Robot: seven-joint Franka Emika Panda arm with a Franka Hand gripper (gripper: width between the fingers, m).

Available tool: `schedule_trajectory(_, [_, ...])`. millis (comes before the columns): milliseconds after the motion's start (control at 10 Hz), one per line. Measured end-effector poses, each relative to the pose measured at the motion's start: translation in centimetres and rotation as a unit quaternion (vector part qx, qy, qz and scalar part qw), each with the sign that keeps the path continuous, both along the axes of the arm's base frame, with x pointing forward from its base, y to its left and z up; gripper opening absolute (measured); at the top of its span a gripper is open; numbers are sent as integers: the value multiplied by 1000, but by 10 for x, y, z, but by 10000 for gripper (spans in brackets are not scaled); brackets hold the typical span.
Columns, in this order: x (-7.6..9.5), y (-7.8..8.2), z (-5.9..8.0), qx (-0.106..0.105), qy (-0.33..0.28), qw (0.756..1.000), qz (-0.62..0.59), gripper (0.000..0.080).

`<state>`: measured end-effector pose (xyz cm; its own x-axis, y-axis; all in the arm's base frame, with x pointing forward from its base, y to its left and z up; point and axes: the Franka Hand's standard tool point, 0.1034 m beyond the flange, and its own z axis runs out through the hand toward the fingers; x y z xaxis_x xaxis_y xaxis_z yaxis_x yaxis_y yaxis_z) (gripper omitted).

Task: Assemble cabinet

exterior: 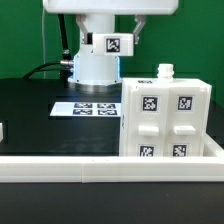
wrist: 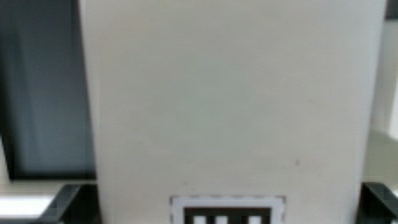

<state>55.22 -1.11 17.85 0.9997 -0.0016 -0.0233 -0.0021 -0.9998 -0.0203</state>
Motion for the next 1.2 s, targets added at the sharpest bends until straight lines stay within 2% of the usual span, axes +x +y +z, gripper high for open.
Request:
schedule_trajectory(400, [-4, 0, -4, 0, 5, 1000, 0, 560])
schedule_trajectory(600, [-3, 7, -2, 1, 9, 1000, -9, 560])
schedule_trajectory(900, [23, 37, 7, 2, 2, 1000, -6, 560])
schedule_trajectory(1100, [42, 55, 5, 1, -4, 1000, -1, 561])
schedule_trajectory(1200, [49, 62, -1, 0, -3, 1000, -7, 561])
